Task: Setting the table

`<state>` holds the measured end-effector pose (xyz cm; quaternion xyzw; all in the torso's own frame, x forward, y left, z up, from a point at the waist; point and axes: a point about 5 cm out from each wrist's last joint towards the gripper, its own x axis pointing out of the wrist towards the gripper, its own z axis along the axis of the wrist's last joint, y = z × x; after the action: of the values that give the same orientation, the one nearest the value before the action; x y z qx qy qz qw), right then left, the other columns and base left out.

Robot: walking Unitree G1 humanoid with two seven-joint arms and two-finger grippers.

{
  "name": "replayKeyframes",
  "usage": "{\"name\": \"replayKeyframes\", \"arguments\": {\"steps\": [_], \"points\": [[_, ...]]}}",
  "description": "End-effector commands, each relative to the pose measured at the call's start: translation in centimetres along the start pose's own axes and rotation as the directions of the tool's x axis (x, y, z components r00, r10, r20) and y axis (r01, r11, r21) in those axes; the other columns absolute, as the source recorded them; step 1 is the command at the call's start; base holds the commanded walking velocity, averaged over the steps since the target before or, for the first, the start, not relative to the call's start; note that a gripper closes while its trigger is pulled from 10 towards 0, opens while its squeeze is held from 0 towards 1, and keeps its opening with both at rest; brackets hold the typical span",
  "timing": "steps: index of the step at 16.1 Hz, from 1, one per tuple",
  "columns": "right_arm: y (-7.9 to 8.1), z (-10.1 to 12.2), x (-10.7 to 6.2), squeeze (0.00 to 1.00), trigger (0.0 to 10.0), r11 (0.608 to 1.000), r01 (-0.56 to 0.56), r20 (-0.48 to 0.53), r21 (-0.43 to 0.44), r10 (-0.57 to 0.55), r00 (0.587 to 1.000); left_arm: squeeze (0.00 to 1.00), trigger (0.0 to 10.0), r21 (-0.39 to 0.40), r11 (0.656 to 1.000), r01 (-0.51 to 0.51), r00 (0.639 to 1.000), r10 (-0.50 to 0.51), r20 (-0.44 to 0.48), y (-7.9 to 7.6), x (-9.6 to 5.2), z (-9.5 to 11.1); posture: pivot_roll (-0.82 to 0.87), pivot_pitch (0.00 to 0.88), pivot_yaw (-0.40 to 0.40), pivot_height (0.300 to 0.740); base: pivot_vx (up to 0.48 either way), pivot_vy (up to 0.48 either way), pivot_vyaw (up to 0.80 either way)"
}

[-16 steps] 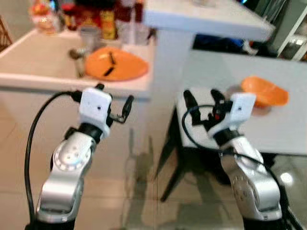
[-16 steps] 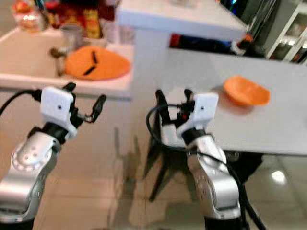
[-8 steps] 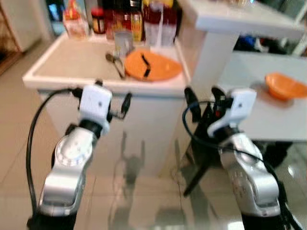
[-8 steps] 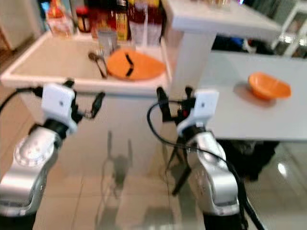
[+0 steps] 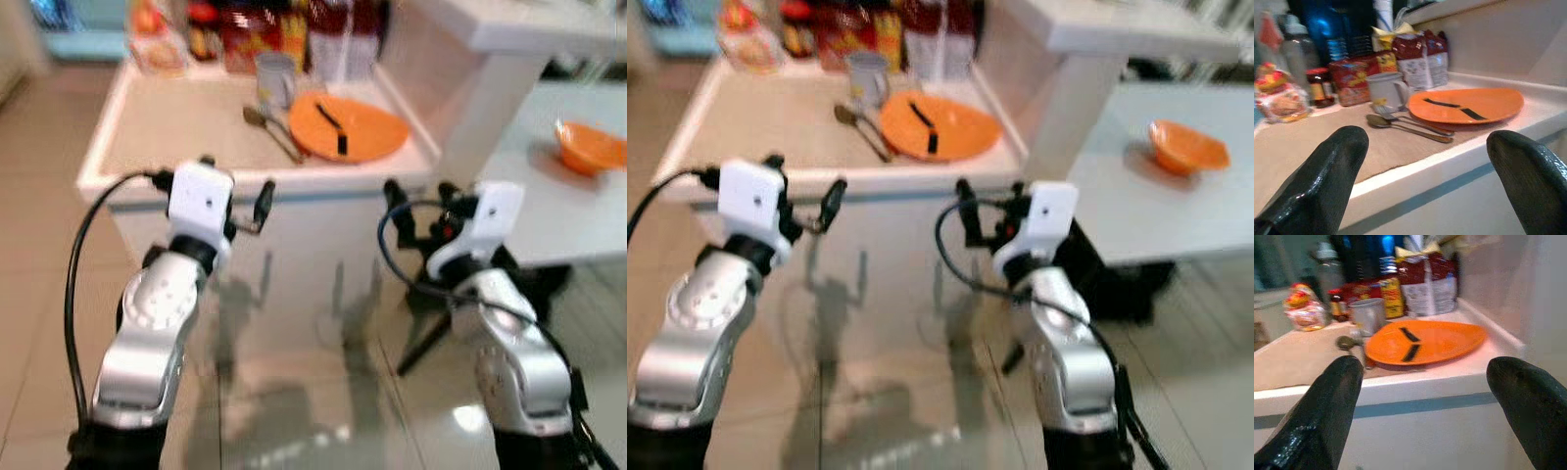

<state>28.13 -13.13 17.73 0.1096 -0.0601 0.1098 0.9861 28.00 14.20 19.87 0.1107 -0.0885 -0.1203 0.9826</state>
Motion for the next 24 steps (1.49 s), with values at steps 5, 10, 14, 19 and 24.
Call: {"name": "replayKeyframes", "arguments": {"steps": [5, 10, 14, 19, 24], "points": [[-0.9, -0.1, 0.1, 0.0, 10.0, 0.999, 0.032, -0.026, -0.013, -0.033, 0.999, 0.0, 10.0, -0.007, 0.999, 0.032, 0.999, -0.032, 0.035, -0.5, 0.1, 0.5, 0.09, 0.0, -0.073, 0.74, 0.122, 0.0, -0.16], [-0.5, 0.3, 0.6, 0.0, 10.0, 0.999, -0.016, -0.025, -0.042, 0.015, 1.0, 0.0, 10.0, 0.002, 0.999, 0.036, 0.999, -0.036, 0.033, -0.4, 0.2, 0.4, 0.09, 0.0, -0.075, 0.74, 0.361, 0.0, -0.27], [0.0, 0.0, 0.8, 0.0, 10.0, 0.993, -0.079, -0.065, -0.084, 0.074, 0.995, 0.0, 10.0, 0.008, 1.0, 0.03, 0.999, -0.03, 0.032, -0.3, 0.1, 0.4, 0.1, 0.0, -0.084, 0.74, 0.373, 0.0, 0.2], [0.8, -0.4, 0.9, 0.0, 10.0, 0.983, -0.152, -0.093, -0.098, 0.143, 0.985, 0.0, 10.0, 0.015, 1.0, 0.017, 0.999, -0.017, 0.031, 0.0, -0.1, 0.3, 0.1, 0.0, -0.093, 0.74, 0.373, 0.0, 0.8], [0.6, -0.6, 0.6, 0.0, 10.0, 0.987, -0.14, -0.101, -0.08, 0.132, 0.986, 0.0, 10.0, 0.013, 0.999, 0.033, 0.999, -0.034, 0.034, -0.3, -0.2, 0.1, 0.1, 0.0, -0.101, 0.74, 0.289, 0.0, 0.16]]}}
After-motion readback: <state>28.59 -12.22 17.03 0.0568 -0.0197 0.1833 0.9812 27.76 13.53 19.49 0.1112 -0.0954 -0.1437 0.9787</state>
